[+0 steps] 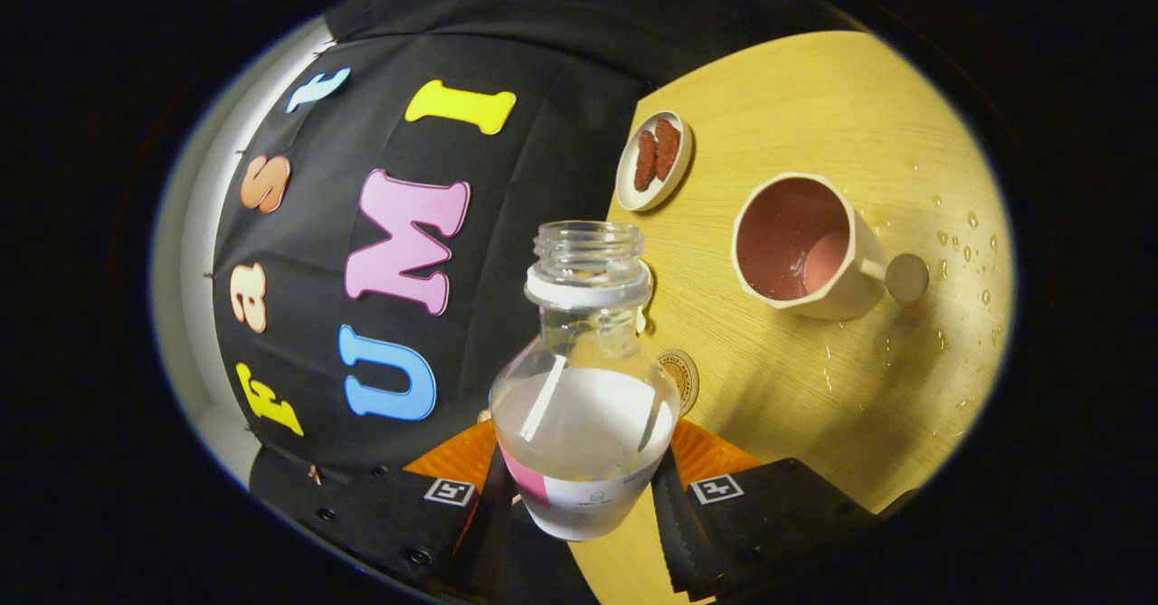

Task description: Take the bottle from table, then pour the juice into the cup, finally place the bottle on the coaster

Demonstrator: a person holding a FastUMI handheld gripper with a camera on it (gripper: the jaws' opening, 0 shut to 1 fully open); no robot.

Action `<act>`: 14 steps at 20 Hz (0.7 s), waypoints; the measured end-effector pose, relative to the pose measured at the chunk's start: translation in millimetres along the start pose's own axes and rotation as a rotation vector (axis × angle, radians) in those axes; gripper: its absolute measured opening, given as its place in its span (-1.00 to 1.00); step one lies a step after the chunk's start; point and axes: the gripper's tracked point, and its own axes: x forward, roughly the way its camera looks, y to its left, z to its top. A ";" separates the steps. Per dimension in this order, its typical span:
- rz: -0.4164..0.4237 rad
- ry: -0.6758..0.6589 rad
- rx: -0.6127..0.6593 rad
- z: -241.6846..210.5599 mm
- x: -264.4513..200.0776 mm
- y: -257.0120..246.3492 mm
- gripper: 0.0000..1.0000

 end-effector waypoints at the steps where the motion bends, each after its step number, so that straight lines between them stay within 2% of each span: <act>1: -0.010 0.001 0.036 1.5 2.0 -3.5 0.42; 7: -0.070 0.008 0.196 10.4 11.9 -22.6 0.42; 14: -0.087 -0.014 0.411 27.2 28.4 -18.6 0.42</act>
